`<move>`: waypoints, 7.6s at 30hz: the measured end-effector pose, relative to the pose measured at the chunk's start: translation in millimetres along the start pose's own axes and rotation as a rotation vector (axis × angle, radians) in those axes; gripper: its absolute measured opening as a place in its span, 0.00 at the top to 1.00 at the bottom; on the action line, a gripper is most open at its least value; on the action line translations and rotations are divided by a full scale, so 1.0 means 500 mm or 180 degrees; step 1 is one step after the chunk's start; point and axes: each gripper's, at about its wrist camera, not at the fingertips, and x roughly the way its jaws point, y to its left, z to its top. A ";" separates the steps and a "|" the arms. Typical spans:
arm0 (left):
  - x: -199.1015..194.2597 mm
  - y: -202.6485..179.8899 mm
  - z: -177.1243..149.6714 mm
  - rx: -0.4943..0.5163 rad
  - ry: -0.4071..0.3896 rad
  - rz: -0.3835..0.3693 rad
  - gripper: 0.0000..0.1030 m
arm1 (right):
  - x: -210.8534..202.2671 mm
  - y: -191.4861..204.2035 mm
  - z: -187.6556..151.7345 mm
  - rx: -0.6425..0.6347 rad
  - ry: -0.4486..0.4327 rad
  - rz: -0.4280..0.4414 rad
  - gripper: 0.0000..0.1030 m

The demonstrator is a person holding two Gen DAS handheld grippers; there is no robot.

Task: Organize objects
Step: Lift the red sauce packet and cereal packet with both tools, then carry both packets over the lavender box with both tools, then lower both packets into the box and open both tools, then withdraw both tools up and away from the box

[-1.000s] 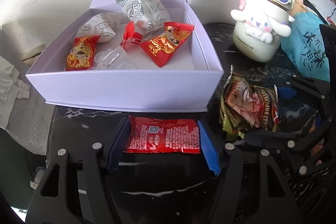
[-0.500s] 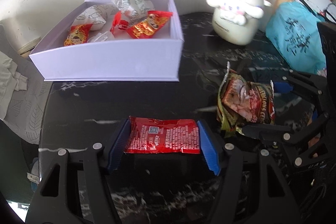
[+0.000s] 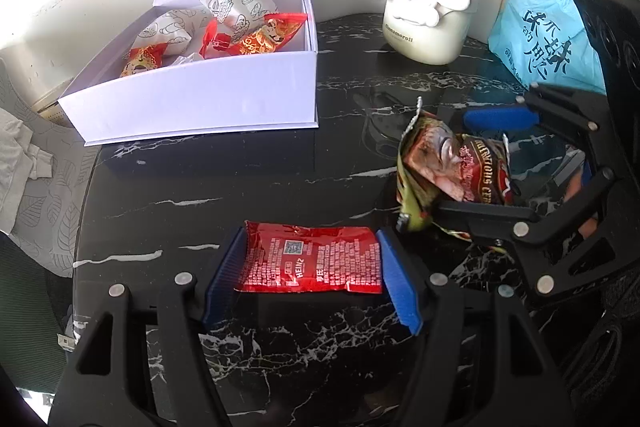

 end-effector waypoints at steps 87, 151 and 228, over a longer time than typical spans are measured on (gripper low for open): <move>-0.149 0.055 0.195 -0.0006 -0.0695 0.0353 0.40 | -0.122 -0.015 0.175 -0.0171 -0.0482 0.0176 0.54; 0.144 0.287 0.307 -0.0559 -0.0259 0.0330 0.40 | 0.207 -0.074 0.382 -0.0283 0.0006 0.0219 0.54; -0.237 0.207 0.276 -0.0951 -0.0885 0.1079 0.03 | -0.160 -0.027 0.357 0.0279 -0.0796 -0.0760 0.11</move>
